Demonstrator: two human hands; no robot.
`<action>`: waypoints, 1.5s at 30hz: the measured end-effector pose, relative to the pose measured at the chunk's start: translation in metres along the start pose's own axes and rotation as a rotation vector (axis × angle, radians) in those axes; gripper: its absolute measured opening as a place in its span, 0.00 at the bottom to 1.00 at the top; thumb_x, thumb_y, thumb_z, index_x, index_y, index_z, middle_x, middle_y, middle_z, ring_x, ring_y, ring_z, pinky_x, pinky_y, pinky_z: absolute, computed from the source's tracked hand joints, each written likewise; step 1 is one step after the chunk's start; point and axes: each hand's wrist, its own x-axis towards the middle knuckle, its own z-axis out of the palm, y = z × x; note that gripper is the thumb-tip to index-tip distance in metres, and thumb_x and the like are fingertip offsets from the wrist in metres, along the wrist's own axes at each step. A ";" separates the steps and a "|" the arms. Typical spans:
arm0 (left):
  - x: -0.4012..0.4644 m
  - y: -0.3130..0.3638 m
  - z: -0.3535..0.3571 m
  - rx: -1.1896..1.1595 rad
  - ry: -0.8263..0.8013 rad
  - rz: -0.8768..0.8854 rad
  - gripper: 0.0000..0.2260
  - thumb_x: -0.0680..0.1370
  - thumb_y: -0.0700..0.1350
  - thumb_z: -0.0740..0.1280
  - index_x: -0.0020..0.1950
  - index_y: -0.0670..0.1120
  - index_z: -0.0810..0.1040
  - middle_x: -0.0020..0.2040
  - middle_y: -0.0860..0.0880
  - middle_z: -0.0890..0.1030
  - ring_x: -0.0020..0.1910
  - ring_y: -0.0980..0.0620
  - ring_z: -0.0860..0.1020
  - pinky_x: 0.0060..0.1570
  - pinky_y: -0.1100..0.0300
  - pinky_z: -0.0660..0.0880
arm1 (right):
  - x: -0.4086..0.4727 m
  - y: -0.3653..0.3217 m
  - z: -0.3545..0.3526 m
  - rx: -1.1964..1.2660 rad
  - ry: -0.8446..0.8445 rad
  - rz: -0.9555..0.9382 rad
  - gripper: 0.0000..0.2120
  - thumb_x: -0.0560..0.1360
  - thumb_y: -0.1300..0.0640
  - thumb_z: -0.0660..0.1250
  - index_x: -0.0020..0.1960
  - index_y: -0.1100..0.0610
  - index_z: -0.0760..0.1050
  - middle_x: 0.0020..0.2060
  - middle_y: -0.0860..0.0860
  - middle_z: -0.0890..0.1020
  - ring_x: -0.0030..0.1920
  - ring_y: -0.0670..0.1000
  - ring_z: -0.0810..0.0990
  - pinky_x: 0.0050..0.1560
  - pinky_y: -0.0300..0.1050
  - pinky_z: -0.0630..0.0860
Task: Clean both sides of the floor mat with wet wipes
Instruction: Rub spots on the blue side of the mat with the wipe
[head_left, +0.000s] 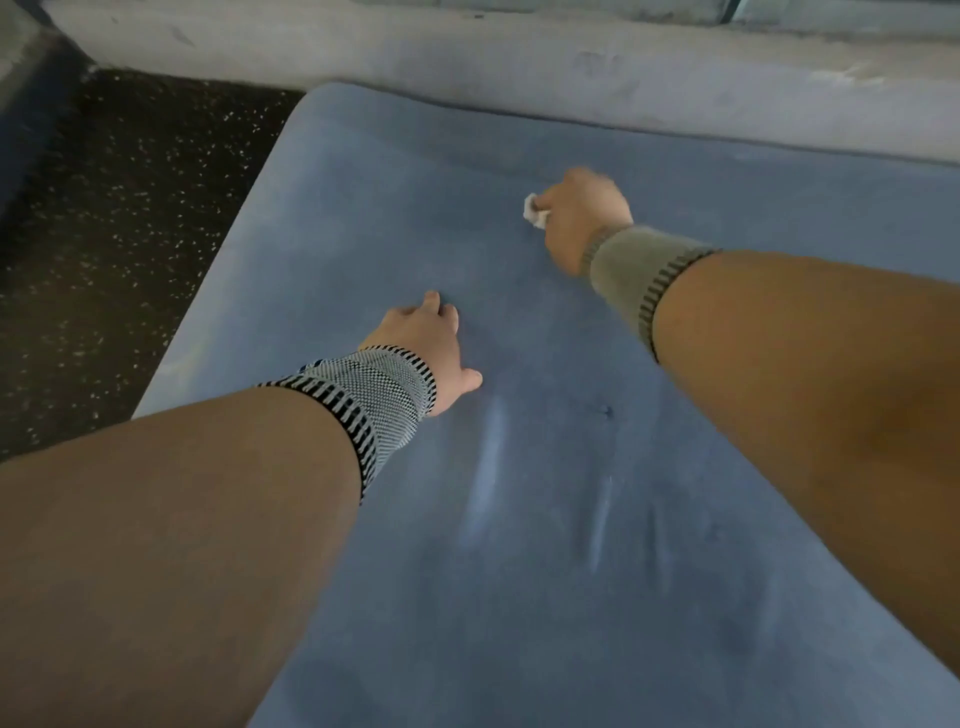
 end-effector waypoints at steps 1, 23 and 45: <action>0.000 0.000 0.000 -0.004 -0.001 0.001 0.39 0.78 0.61 0.62 0.79 0.43 0.49 0.80 0.46 0.47 0.76 0.42 0.56 0.73 0.51 0.59 | -0.007 -0.007 0.004 0.007 -0.017 -0.042 0.18 0.76 0.66 0.59 0.61 0.51 0.77 0.58 0.57 0.75 0.56 0.60 0.76 0.50 0.44 0.72; -0.016 -0.010 0.008 -0.057 -0.009 -0.032 0.52 0.68 0.63 0.74 0.80 0.48 0.45 0.79 0.51 0.37 0.78 0.46 0.49 0.72 0.37 0.54 | -0.133 -0.027 0.048 0.163 -0.007 -0.330 0.09 0.78 0.58 0.60 0.54 0.56 0.77 0.46 0.55 0.75 0.41 0.54 0.69 0.39 0.42 0.60; -0.066 -0.031 0.053 -0.048 -0.035 0.009 0.54 0.65 0.67 0.72 0.79 0.49 0.45 0.79 0.55 0.43 0.77 0.49 0.51 0.70 0.36 0.58 | -0.080 -0.026 0.042 0.130 0.156 0.024 0.12 0.79 0.58 0.59 0.59 0.60 0.74 0.52 0.58 0.74 0.53 0.59 0.74 0.44 0.42 0.65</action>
